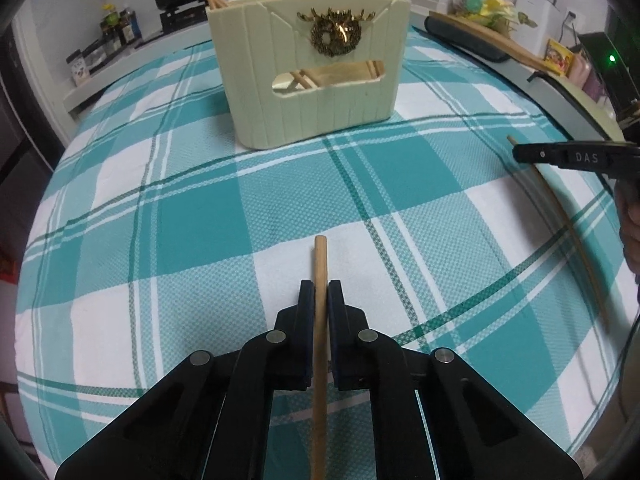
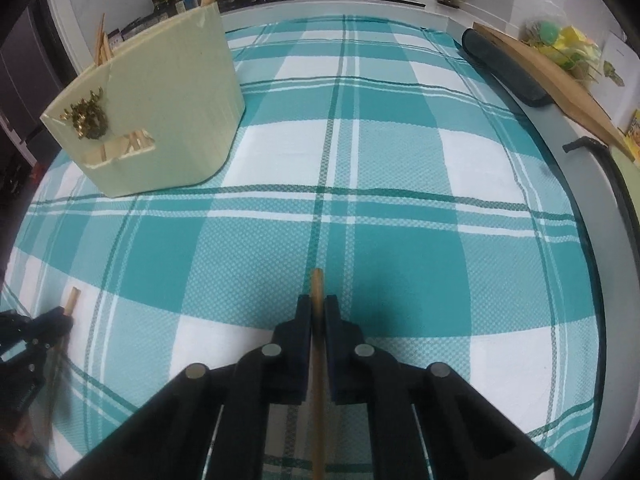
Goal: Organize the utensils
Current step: 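Lift both chopsticks with both tools and carry them over the cream holder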
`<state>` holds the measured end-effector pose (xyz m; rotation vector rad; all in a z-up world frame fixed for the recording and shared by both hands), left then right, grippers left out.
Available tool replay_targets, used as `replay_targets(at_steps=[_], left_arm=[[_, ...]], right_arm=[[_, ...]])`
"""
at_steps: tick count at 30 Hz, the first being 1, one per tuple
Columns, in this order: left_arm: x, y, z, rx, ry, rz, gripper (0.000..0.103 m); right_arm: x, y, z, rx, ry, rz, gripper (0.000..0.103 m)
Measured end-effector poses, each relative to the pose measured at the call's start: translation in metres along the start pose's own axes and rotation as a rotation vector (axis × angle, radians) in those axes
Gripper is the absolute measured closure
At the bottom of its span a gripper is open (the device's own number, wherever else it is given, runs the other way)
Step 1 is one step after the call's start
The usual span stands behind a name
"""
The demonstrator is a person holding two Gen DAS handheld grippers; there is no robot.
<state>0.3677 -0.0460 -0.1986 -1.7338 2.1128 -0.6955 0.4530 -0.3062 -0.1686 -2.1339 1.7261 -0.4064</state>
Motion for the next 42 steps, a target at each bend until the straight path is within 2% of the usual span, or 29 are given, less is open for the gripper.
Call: replay_targets(at_steps=[6, 11, 16, 20, 24, 29, 42], left_arm=[[-0.002, -0.021, -0.058, 0.135, 0.051, -0.034, 0.098], [-0.004, -0.032, -0.118, 0.258, 0.107, -0.052, 0.098], [-0.009, -0.032, -0.158, 0.348, 0.14, -0.08, 0.098], [-0.012, -0.032, -0.177, 0.394, 0.159, -0.101, 0.098], [-0.013, -0.036, -0.19, 0.432, 0.169, -0.112, 0.098], [-0.018, -0.041, -0.209, 0.48, 0.175, -0.132, 0.098], [-0.021, -0.061, -0.231, 0.522, 0.178, -0.126, 0.098]], right_arm=[[-0.003, 0.006, -0.066, 0.136, -0.093, 0.052, 0.097], [-0.015, 0.01, -0.131, 0.252, -0.14, 0.038, 0.097], [-0.037, 0.019, -0.19, 0.369, -0.143, -0.028, 0.097], [-0.056, 0.025, -0.22, 0.451, -0.106, -0.091, 0.097], [-0.071, 0.024, -0.239, 0.536, -0.059, -0.138, 0.097], [-0.08, 0.018, -0.257, 0.604, -0.045, -0.15, 0.097], [-0.088, -0.003, -0.283, 0.647, -0.07, -0.17, 0.097]])
Point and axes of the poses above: each gripper's, at about its wrist camera, not at the fingertips, and z roughly the way its jaws point, x to its right, y to its underside, the point moved 4 cm from there along z, roughly the way its jaws point, and after that the axes turned 6 degrees about -z, right-handed, at the moved point
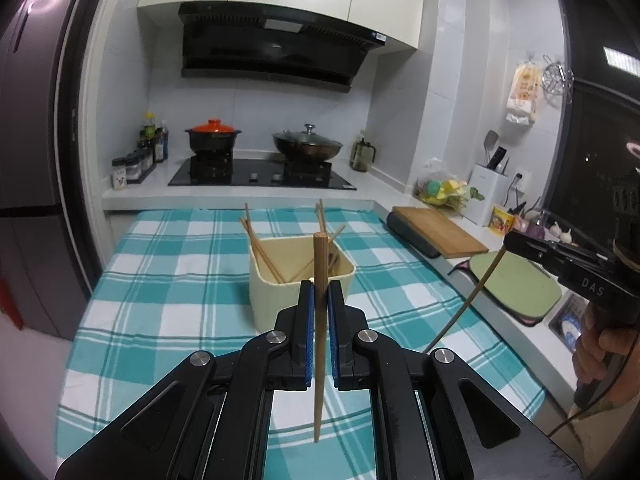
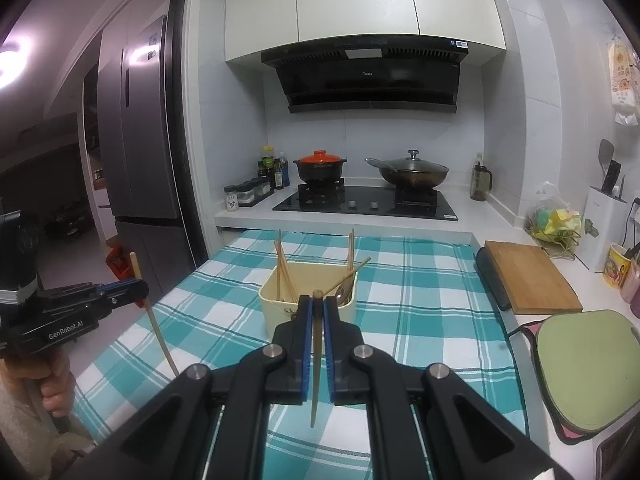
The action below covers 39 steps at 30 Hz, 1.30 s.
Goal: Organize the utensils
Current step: 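Lift both chopsticks with both tools and carry them over the cream holder, then lower the chopsticks into the holder and open both tools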
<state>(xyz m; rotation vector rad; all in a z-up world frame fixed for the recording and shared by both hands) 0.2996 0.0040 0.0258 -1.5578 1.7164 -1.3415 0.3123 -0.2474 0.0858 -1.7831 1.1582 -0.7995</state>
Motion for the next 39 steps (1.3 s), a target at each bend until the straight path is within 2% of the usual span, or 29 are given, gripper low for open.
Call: replay_targets(at_steps=[9, 17, 23, 28, 33, 36, 39], left_arm=[[-0.002, -0.027, 0.001, 0.016, 0.013, -0.007, 0.098], [0.002, -0.078, 0.007, 0.087, 0.02, 0.009, 0.098], [0.007, -0.125, 0.032, 0.156, 0.004, 0.028, 0.098], [0.006, -0.147, 0.069, 0.188, -0.027, 0.029, 0.098], [-0.005, -0.15, 0.12, 0.165, -0.062, 0.013, 0.098], [-0.016, -0.142, 0.15, 0.11, -0.078, -0.007, 0.098], [-0.027, -0.128, 0.178, 0.044, -0.09, -0.017, 0.098]], right_arm=[[-0.003, -0.024, 0.009, 0.005, -0.027, -0.011, 0.097], [-0.001, -0.062, 0.026, 0.037, -0.018, -0.044, 0.097], [0.004, -0.104, 0.049, 0.079, -0.013, -0.059, 0.097], [0.009, -0.126, 0.081, 0.09, -0.012, -0.069, 0.097], [0.017, -0.128, 0.128, 0.067, -0.016, -0.059, 0.097], [0.022, -0.12, 0.157, 0.035, -0.024, -0.055, 0.097], [0.029, -0.107, 0.186, -0.042, -0.061, -0.021, 0.097]])
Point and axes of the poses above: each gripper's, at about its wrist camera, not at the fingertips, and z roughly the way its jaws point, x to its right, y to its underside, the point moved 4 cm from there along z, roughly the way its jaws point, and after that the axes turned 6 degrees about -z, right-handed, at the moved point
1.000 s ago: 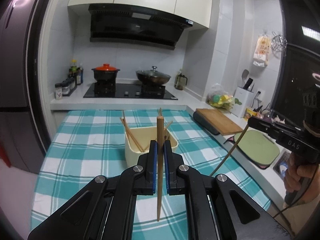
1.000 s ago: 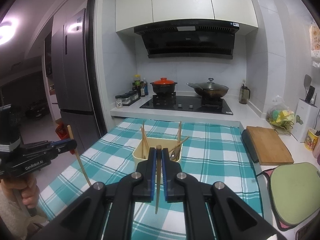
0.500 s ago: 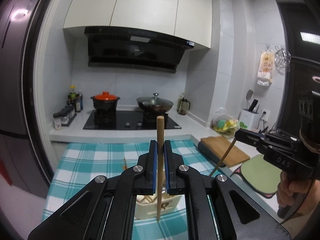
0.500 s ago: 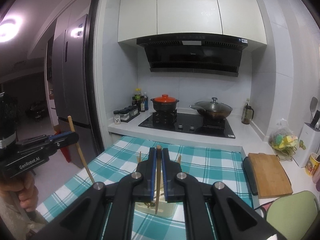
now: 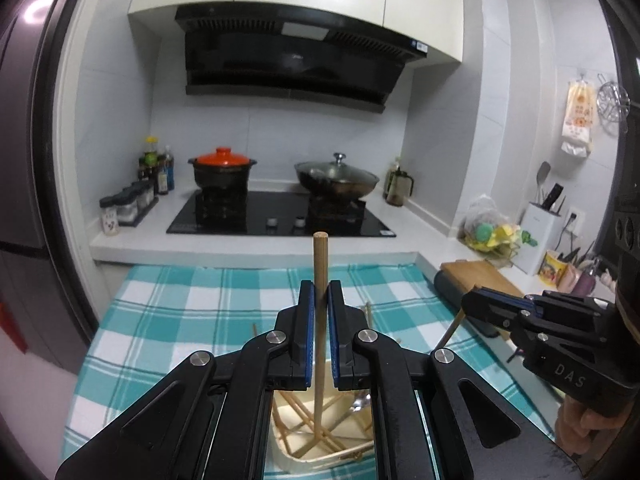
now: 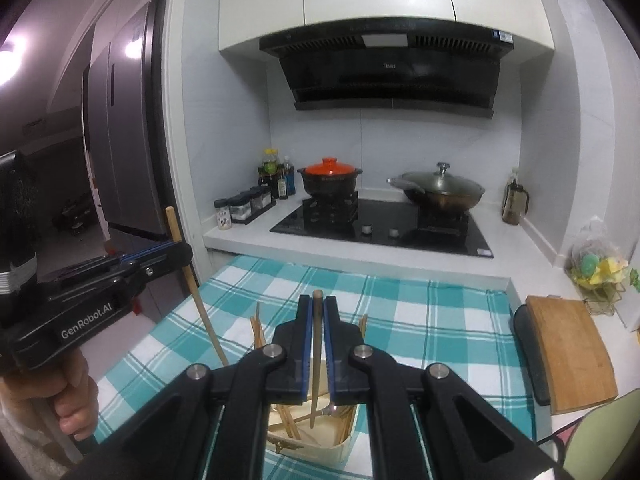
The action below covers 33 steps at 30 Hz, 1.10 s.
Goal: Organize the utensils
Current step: 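Lower the chopsticks into the holder and open both tools, then withdraw both open tools up and away from the holder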
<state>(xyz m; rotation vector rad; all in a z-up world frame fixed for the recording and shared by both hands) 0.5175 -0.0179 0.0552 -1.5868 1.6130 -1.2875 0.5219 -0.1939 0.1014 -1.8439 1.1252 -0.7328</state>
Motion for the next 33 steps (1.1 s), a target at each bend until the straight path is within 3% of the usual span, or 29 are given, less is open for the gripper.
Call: replay_targets(at_steps=[6, 11, 12, 13, 14, 16, 17, 23, 26, 28, 33], left_arm=[[-0.013, 0.028, 0.047, -0.125, -0.02, -0.029, 0.098], [-0.018, 0.045, 0.074, -0.175, -0.064, -0.007, 0.095], [-0.02, 0.047, 0.078, -0.18, -0.077, 0.0, 0.091], [-0.021, 0.048, 0.081, -0.187, -0.087, 0.003, 0.07], [-0.024, 0.049, 0.081, -0.185, -0.096, -0.002, 0.043], [-0.03, 0.05, 0.076, -0.15, -0.113, -0.018, 0.023], [-0.033, 0.05, 0.074, -0.14, -0.12, -0.022, 0.018], [-0.036, 0.057, 0.055, -0.104, -0.186, 0.017, 0.003], [-0.027, 0.065, 0.04, -0.079, -0.256, 0.083, 0.001], [-0.017, 0.071, 0.027, -0.057, -0.294, 0.132, 0.001], [-0.001, 0.086, -0.005, -0.052, -0.32, 0.17, 0.001]], right_arm=[[0.001, 0.03, 0.051, -0.151, -0.041, 0.008, 0.097], [0.004, 0.05, 0.089, -0.242, -0.069, 0.043, 0.097], [0.005, 0.053, 0.095, -0.25, -0.077, 0.056, 0.097], [0.007, 0.055, 0.101, -0.258, -0.081, 0.074, 0.096], [0.009, 0.056, 0.107, -0.267, -0.085, 0.089, 0.093], [0.012, 0.058, 0.113, -0.261, -0.094, 0.113, 0.058], [0.014, 0.058, 0.114, -0.244, -0.094, 0.126, 0.051], [0.022, 0.059, 0.105, -0.174, -0.039, 0.144, 0.042], [0.022, 0.063, 0.093, -0.143, -0.007, 0.133, 0.037], [0.019, 0.068, 0.082, -0.133, 0.008, 0.116, 0.027], [0.01, 0.08, 0.047, -0.143, 0.059, 0.077, 0.021]])
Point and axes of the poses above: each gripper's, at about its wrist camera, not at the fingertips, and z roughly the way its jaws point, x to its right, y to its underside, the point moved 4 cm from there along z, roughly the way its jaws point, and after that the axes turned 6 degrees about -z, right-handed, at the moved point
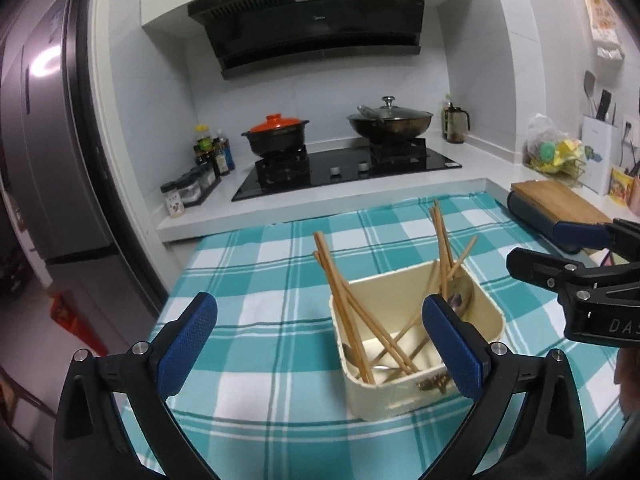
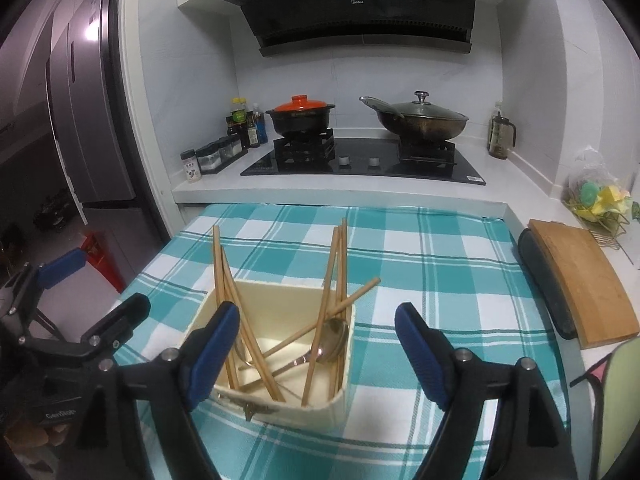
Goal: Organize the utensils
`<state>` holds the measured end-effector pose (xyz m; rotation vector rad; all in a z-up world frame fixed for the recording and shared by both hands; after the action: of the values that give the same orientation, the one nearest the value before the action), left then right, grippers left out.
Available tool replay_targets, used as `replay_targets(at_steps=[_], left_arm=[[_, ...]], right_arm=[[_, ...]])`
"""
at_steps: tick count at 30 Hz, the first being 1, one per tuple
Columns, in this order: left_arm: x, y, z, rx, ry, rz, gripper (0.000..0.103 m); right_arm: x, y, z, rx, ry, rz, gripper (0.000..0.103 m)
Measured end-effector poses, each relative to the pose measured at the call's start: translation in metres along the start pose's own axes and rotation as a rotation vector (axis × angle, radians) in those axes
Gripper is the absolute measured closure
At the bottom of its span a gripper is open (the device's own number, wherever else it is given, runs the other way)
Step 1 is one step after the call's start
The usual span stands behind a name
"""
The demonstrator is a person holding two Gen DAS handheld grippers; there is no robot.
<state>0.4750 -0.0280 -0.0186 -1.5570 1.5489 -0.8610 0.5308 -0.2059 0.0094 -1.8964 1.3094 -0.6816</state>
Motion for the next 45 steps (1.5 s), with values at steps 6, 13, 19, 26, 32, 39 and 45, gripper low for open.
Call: replay_targets(at_steps=[6, 13, 19, 26, 32, 39, 45], left_arm=[[0.003, 0.011, -0.051, 0.028, -0.03, -0.006, 0.001], [-0.001, 0.026, -0.109, 0.013, 0.019, -0.035, 0.001], [-0.013, 0.047, -0.151, -0.033, 0.066, -0.094, 0.0], [-0.026, 0.064, -0.185, -0.064, 0.052, -0.138, 0.0], [-0.033, 0.068, -0.199, -0.062, 0.03, -0.149, 0.0], [-0.035, 0.068, -0.206, -0.057, 0.025, -0.15, 0.0], [-0.035, 0.069, -0.206, -0.063, 0.013, -0.15, 0.0]], right_arm=[[0.0, 0.016, -0.055, 0.027, 0.058, 0.011, 0.018], [-0.018, 0.042, -0.112, 0.039, 0.079, 0.016, 0.016], [-0.047, 0.067, -0.16, 0.047, 0.112, -0.017, 0.013], [-0.076, 0.089, -0.195, 0.036, 0.13, -0.021, 0.013], [-0.091, 0.095, -0.214, 0.042, 0.132, -0.041, 0.013], [-0.1, 0.095, -0.227, 0.056, 0.138, -0.056, 0.013], [-0.101, 0.096, -0.233, 0.056, 0.147, -0.056, 0.013]])
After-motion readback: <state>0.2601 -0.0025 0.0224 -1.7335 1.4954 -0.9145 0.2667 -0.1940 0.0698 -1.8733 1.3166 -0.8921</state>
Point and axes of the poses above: each gripper's, at about its wrist camera, not at the fingertips, and z roughly the way its jaws point, x to its right, y to its underside, the point moved 4 cm from there along z, roughly the way its jaws point, and after that the axes turned 6 degrees about -z, right-handed, at the moved point
